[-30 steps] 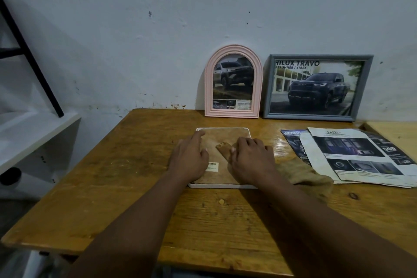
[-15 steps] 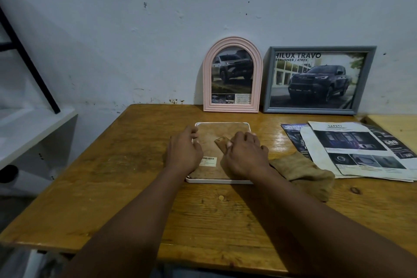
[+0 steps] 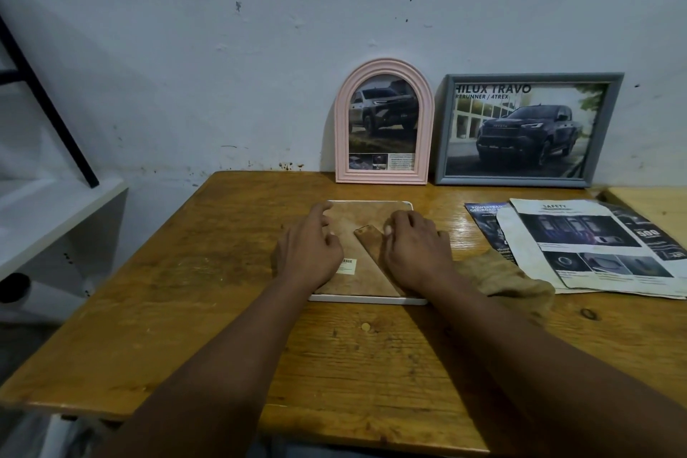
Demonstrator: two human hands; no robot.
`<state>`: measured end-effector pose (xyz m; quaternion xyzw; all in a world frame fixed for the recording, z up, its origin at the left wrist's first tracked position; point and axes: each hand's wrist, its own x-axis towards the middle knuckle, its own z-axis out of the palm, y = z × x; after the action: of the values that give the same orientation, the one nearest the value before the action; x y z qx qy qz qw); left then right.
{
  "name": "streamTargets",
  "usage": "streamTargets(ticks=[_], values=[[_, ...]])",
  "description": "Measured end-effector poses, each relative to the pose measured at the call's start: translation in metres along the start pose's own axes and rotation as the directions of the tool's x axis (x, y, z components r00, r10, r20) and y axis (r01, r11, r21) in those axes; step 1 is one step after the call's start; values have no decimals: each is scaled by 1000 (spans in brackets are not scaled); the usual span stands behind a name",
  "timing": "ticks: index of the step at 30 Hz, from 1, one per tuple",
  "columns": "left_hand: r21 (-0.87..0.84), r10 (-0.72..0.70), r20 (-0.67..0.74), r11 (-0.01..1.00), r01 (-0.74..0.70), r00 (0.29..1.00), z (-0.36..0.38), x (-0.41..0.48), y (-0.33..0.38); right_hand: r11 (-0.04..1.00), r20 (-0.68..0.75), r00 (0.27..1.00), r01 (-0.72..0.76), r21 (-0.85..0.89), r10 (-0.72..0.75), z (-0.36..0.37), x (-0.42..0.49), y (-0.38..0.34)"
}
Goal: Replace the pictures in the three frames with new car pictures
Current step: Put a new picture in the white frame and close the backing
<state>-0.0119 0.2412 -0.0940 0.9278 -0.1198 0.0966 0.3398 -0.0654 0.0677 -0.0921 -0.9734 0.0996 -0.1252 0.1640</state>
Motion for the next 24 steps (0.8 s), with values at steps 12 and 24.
streamTargets(ticks=[12,24], values=[[313,41,116,947,-76,992,2,5,16,996,3,1000,28,-82,-28,-12,11,3],[479,94,174,862,-167,980,6,2,19,965,-223,974,-16,-261,-44,0,5,-2]])
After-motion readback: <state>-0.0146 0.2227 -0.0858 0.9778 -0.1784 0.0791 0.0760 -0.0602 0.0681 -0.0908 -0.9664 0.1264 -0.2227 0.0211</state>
